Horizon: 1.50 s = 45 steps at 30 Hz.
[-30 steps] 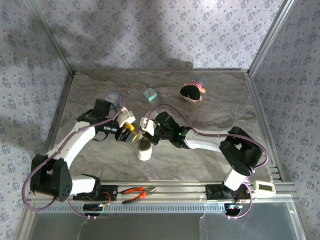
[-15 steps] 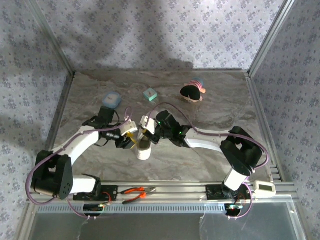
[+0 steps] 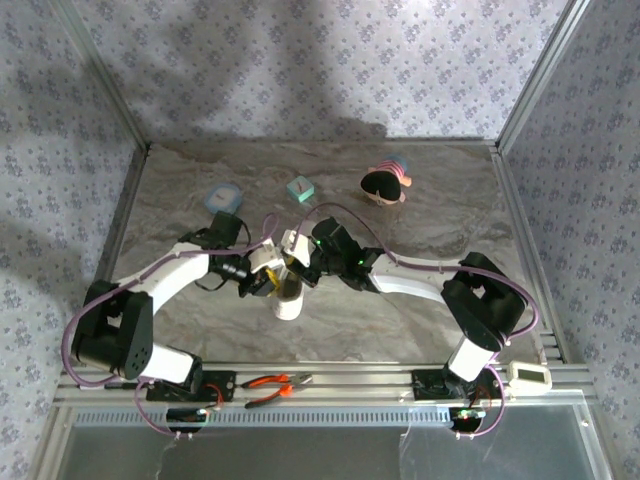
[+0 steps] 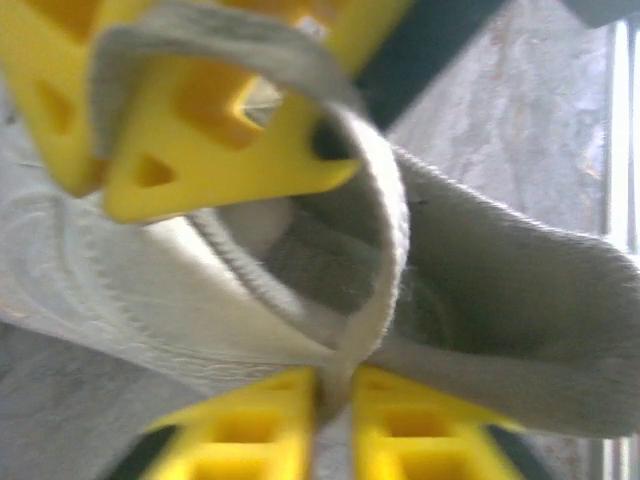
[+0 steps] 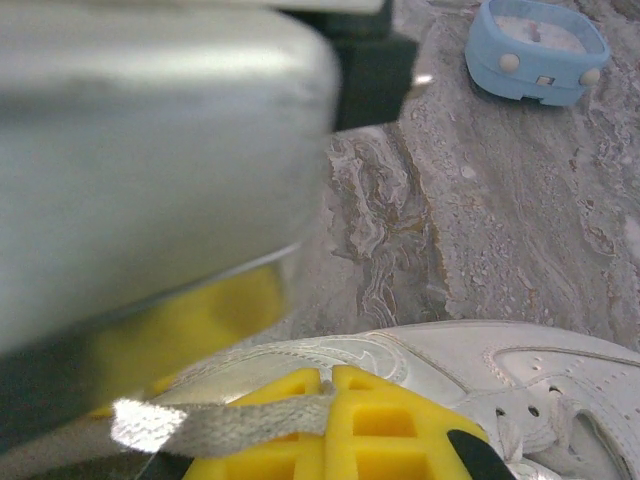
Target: Tie the shoes
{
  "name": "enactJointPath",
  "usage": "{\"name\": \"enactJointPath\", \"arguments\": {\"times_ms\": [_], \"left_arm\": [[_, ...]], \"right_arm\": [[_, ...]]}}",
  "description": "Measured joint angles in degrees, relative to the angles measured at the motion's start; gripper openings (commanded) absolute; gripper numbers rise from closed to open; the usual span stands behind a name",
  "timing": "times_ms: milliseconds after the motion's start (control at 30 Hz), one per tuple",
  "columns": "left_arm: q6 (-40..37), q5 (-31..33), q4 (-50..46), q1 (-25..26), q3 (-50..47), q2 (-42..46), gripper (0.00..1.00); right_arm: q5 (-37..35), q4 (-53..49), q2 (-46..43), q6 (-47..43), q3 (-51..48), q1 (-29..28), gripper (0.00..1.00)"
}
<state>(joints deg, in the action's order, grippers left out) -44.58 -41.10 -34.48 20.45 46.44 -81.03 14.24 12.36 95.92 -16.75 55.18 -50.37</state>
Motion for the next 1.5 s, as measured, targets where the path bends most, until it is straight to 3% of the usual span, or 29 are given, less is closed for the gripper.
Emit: {"name": "enactJointPath", "arguments": {"times_ms": [300, 367, 500, 600, 933, 1267, 1500], "left_arm": [[1.1, 2.0, -1.7, -2.9, 0.5, 7.4, 0.0], [1.8, 2.3, -1.7, -3.3, 0.9, 10.3, 0.0], [4.1, 2.8, -1.4, -3.3, 2.8, 13.9, 0.0], [5.9, 3.0, -0.8, -3.3, 4.7, 14.1, 0.0], [8.5, 2.8, 1.1, -2.8, 8.1, 11.6, 0.0], [8.0, 0.8, 1.3, -2.4, 9.7, 11.5, 0.0], [7.6, -0.7, 1.3, -1.3, 11.9, 10.8, 0.0]], "right_arm": [[0.2, -0.9, 0.0, 0.0, 0.3, 0.0, 0.0], [0.2, -1.2, 0.0, 0.0, 0.5, 0.1, 0.09], [0.5, -2.9, 0.0, 1.4, 1.3, 0.3, 0.43], [1.4, -4.0, -0.2, 3.1, 1.6, 1.3, 0.49], [3.8, -6.3, -10.1, 7.8, 0.3, 3.6, 0.5], [4.4, -7.9, -8.5, 9.6, 4.5, 4.0, 0.48], [-7.0, -15.8, -11.7, 18.1, 4.5, 6.5, 0.51]]}}
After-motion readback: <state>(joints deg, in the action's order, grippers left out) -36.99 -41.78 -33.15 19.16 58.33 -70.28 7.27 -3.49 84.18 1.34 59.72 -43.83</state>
